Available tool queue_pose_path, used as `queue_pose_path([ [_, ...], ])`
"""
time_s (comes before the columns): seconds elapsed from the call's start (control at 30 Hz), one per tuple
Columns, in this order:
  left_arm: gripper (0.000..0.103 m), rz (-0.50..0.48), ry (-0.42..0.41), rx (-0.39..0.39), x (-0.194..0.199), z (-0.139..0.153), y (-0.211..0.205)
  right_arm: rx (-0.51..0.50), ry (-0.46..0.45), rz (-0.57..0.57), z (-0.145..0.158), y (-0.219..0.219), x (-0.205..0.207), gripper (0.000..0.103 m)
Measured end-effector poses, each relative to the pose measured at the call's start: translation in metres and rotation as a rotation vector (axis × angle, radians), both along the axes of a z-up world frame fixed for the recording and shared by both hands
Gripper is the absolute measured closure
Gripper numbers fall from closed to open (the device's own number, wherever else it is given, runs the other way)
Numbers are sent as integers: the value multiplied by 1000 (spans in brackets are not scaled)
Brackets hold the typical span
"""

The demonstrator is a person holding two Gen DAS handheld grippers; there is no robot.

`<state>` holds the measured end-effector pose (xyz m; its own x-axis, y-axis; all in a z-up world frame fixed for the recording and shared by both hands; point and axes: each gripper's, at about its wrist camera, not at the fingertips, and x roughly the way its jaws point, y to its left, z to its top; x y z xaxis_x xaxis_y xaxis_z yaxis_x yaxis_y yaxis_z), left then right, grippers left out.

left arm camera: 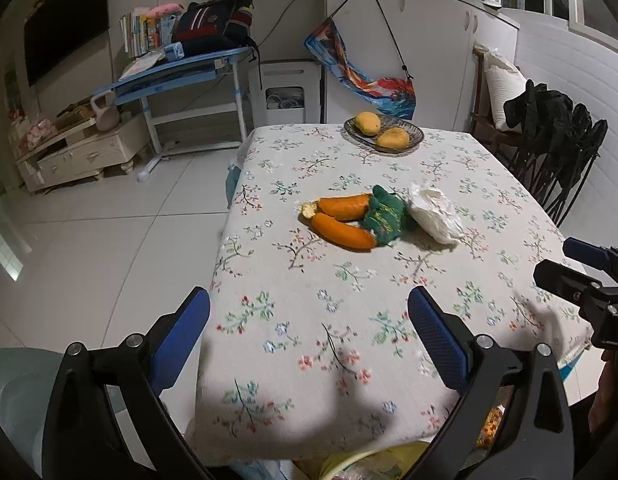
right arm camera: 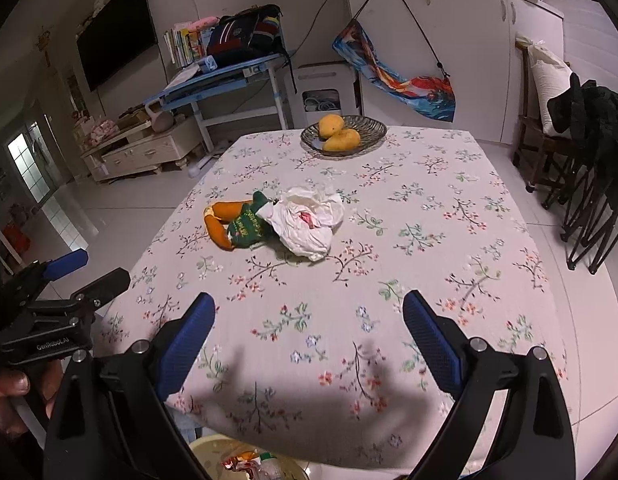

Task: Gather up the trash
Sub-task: 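Grasp the white plastic bag with the right gripper while the left gripper approaches the peels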

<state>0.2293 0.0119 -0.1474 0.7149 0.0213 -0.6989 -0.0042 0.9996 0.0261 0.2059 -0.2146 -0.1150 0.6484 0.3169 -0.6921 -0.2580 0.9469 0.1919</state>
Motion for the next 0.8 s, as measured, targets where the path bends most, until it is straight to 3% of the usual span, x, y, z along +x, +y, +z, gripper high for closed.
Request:
queue_pose_path([
  [0.27,7,4,19,12,25,-4,4,-18,15,23,-6,13,18,12],
  [0.8,7,58,89,-42,67,-19,16,-104,58,50,-27,29,65,12],
])
